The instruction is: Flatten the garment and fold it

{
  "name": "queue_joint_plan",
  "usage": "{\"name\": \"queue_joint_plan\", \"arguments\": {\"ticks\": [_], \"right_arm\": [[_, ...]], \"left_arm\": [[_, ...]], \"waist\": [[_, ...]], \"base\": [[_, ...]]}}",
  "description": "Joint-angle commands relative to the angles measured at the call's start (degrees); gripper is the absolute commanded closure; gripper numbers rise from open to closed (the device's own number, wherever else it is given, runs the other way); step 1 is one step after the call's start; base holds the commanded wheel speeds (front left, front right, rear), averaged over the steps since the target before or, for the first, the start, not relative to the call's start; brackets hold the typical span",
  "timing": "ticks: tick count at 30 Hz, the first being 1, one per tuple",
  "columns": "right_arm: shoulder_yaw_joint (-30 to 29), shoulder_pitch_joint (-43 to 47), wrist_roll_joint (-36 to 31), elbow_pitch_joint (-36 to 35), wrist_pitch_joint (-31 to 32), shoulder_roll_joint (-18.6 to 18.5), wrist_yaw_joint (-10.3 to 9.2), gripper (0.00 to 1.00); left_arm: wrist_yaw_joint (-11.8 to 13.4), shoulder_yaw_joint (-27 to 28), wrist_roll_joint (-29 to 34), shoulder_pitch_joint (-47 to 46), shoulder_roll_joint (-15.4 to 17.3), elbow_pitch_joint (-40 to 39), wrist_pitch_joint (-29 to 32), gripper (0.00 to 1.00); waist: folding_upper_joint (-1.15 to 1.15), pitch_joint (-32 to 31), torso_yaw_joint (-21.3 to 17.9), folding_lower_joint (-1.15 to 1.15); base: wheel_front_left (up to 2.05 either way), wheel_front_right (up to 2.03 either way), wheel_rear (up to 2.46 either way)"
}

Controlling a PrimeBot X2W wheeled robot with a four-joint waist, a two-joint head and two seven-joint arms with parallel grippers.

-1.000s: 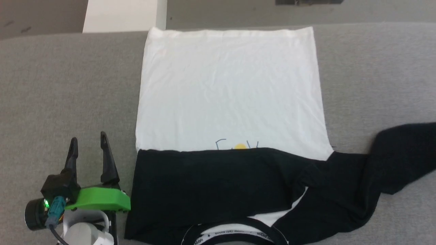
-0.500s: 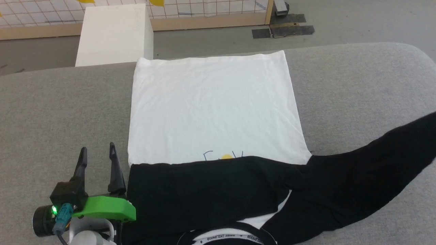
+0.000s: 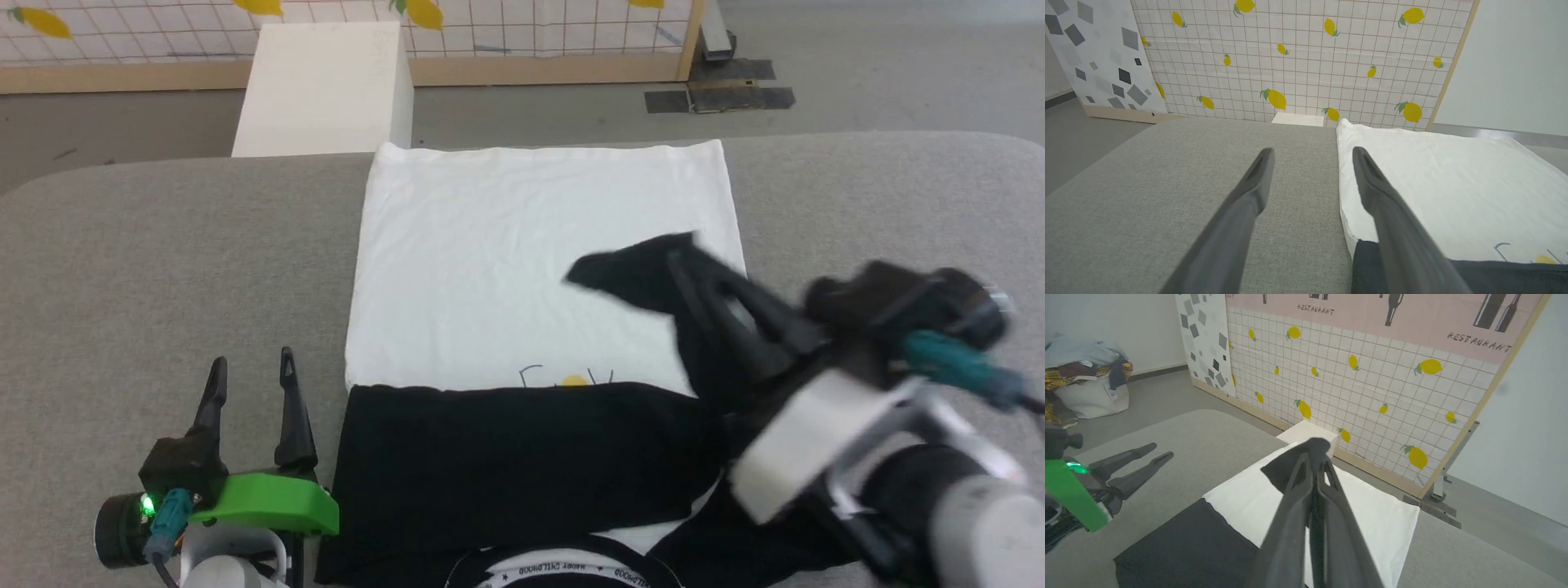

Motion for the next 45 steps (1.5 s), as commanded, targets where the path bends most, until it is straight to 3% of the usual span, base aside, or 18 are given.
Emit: {"name": "queue_joint_plan", "arguments": {"ticks": [1, 12, 20, 26, 27, 28, 32, 36, 40, 45], "right_arm": [[2.09, -1.36, -0.5, 2.07, -1.01, 1.09, -0.09, 1.0], [20.37, -8.81, -0.56, 26.43, -8.52, 6.12, -0.09, 1.0], [27.59, -14.46, 1.41, 41.31, -13.02, 7.61, -0.09, 1.0], [31.51, -17.82, 5.28, 50.18, -12.75, 8.18, -0.09, 1.0], [31.94, -18.15, 6.27, 50.99, -12.72, 8.23, -0.09, 0.56], [32.29, -18.35, 7.13, 51.37, -12.83, 8.26, -0.09, 0.03], [31.64, -18.4, 11.29, 50.71, -14.39, 8.35, -0.09, 0.0], [27.24, -16.68, 13.62, 45.85, -19.12, 8.35, -0.09, 0.0], [18.64, -12.71, 12.08, 38.81, -24.42, 7.48, -0.09, 0.0], [4.55, -5.56, 4.46, 29.85, -28.73, 6.96, -0.09, 0.0]], "left_arm": [[0.02, 0.01, 0.68, 0.78, -0.17, 0.08, -0.27, 0.0], [0.43, -1.54, 0.09, -0.33, -0.33, -0.39, -0.27, 0.0], [1.37, -3.15, -0.65, -2.39, -0.42, -0.92, -0.27, 0.0], [1.89, -3.93, -0.98, -3.98, -0.45, -0.8, -0.27, 0.0], [2.01, -4.0, -1.05, -4.09, -0.45, -0.74, -0.27, 0.0], [2.1, -4.0, -1.09, -4.09, -0.45, -0.67, -0.27, 0.0], [2.22, -3.73, -0.79, -3.52, -0.46, -0.21, -0.27, 0.0], [1.88, -3.11, -0.29, -2.61, -0.28, 0.2, -0.27, 0.0], [1.27, -2.48, -0.34, -2.32, 0.57, 1.36, -0.27, 0.0], [-0.62, -3.29, -0.19, -6.48, 2.95, 2.26, 2.33, 0.0]], "waist": [[0.0, -0.17, 0.71, 0.0], [0.0, 3.21, 4.75, 0.0], [0.0, 8.0, 7.39, 0.0], [0.0, 9.99, 8.1, 0.0], [0.0, 10.01, 8.06, 0.0], [0.0, 9.9, 7.93, 0.0], [0.0, 8.14, 6.74, 0.0], [0.0, 5.36, 4.94, 0.0], [0.0, 3.09, 2.35, 0.0], [0.0, 3.47, -1.07, 0.0]], "base": [[0.0, 0.0, 0.0], [0.0, 0.0, 0.0], [0.0, 0.0, 0.0], [0.0, 0.0, 0.0], [0.0, 0.0, 0.0], [0.0, 0.0, 0.0], [0.0, 0.0, 0.0], [0.0, 0.0, 0.0], [0.0, 0.0, 0.0], [0.0, 0.0, 0.0]]}}
